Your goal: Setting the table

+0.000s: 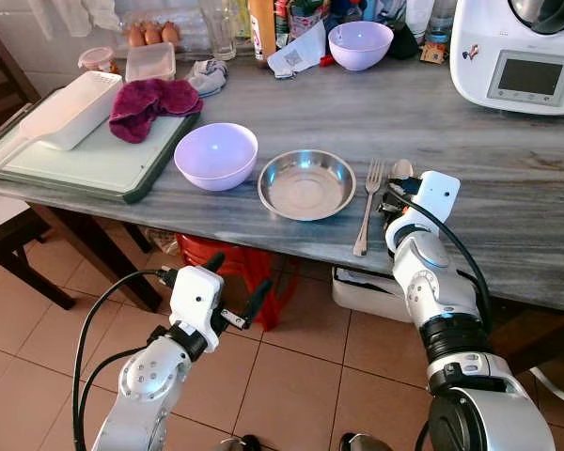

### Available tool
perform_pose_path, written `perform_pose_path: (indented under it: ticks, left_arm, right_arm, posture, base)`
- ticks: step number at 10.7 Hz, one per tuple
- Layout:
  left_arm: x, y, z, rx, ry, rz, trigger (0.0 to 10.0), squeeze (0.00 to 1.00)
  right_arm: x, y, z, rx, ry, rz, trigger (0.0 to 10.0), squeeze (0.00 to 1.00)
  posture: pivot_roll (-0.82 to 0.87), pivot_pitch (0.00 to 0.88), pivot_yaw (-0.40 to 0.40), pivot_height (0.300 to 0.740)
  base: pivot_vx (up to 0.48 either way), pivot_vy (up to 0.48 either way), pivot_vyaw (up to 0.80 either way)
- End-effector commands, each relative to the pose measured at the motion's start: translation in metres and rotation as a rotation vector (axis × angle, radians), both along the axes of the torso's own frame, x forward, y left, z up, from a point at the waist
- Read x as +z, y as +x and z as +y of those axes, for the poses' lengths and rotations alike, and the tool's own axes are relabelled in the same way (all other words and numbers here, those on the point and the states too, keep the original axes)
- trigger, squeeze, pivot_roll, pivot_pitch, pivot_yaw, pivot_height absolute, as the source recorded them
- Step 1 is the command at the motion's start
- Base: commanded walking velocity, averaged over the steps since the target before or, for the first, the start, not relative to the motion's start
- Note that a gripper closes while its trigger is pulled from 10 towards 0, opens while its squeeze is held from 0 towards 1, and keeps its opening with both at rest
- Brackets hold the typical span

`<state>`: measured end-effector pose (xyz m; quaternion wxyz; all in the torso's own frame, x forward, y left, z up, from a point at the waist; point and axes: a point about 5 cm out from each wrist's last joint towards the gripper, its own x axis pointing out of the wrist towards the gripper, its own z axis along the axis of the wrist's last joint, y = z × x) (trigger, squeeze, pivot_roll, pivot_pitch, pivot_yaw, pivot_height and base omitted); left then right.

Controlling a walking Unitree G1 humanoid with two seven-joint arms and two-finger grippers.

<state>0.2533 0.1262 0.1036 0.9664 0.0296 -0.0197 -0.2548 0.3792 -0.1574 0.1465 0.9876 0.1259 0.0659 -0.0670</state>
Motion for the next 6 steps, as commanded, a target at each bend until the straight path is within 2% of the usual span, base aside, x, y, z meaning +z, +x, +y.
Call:
perform_pose_path:
  ticks: [1, 3, 6]
  left_arm:
    - [-0.001, 0.000, 0.002, 0.010, 0.012, 0.003, 10.0, 0.00]
    - [-0.001, 0.000, 0.002, 0.011, 0.011, 0.001, 10.0, 0.00]
    - [0.001, 0.001, 0.002, 0.006, 0.006, -0.002, 10.0, 0.00]
  right_arm:
    - [-0.014, -0.004, -0.003, -0.015, 0.004, 0.066, 10.0, 1.00]
    - [-0.004, -0.006, -0.004, -0.015, -0.027, 0.013, 10.0, 1.00]
    - [0.020, -0.015, -0.007, -0.046, -0.080, -0.155, 10.0, 1.00]
  posture:
    - [-0.05, 0.181, 0.082, 0.740]
    - [-0.05, 0.177, 0.083, 0.740]
    - [-0.06, 0.174, 0.086, 0.740]
  base:
    - [0.000, 0.000, 0.00]
    - [0.000, 0.000, 0.00]
    - [0.000, 0.000, 0.00]
